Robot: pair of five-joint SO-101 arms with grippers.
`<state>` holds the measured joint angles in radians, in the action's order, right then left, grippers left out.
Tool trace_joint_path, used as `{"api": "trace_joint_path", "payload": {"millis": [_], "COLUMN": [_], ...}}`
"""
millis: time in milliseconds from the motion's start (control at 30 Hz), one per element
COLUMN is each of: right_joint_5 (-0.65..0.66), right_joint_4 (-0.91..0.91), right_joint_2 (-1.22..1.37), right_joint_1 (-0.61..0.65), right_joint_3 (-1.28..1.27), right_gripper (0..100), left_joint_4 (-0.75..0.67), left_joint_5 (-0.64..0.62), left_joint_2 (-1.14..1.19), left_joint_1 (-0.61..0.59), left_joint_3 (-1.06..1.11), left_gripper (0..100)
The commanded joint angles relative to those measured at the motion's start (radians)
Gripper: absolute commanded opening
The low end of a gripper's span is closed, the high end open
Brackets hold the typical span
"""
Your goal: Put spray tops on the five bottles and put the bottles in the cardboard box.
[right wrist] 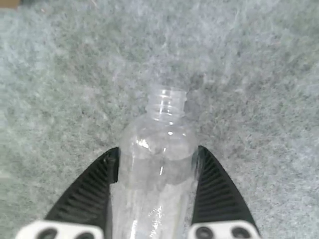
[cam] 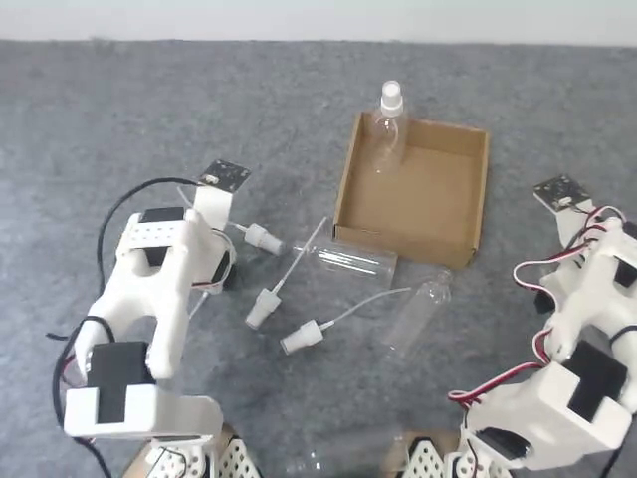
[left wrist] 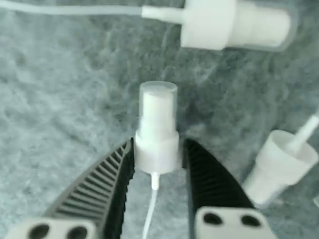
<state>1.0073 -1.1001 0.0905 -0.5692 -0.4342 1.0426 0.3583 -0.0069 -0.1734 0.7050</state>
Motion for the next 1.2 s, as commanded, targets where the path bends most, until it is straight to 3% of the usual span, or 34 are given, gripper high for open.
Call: {"api": "trace_joint_path", "payload": {"millis": [0, 200, 400, 567, 700, 800, 967, 1167], "right_joint_5": [0.014, 0.014, 0.014, 0.014, 0.014, 0.014, 0.014, 0.014], "right_joint_4": [0.005, 0.005, 0.005, 0.005, 0.005, 0.002, -0.002, -0.004], "right_joint_2": [-0.004, -0.002, -0.001, 0.001, 0.001, 0.001, -0.002, -0.008], "right_joint_1": [-0.013, -0.013, -0.013, -0.012, -0.015, -0.015, -0.018, -0.081], "right_joint_3": [-0.018, -0.018, -0.018, -0.018, -0.018, -0.018, -0.018, 0.031], "right_gripper": [1.7, 1.7, 1.7, 1.7, 1.7, 1.7, 1.7, 1.8], "left_joint_4": [-0.026, -0.025, -0.035, -0.153, -0.18, -0.175, -0.1, 0.014], "left_joint_5": [0.034, 0.038, 0.08, 0.087, 0.087, 0.081, 0.051, -0.034], "left_joint_2": [-0.083, -0.14, -0.009, 0.084, 0.114, 0.115, 0.069, -0.169], "left_joint_1": [0.011, 0.011, 0.011, 0.003, 0.003, 0.002, 0.002, 0.005], "left_joint_3": [-0.041, -0.071, -0.131, -0.13, -0.13, -0.13, -0.131, -0.13], "left_gripper": [18, 18, 18, 18, 8, 1, 1, 1]}}
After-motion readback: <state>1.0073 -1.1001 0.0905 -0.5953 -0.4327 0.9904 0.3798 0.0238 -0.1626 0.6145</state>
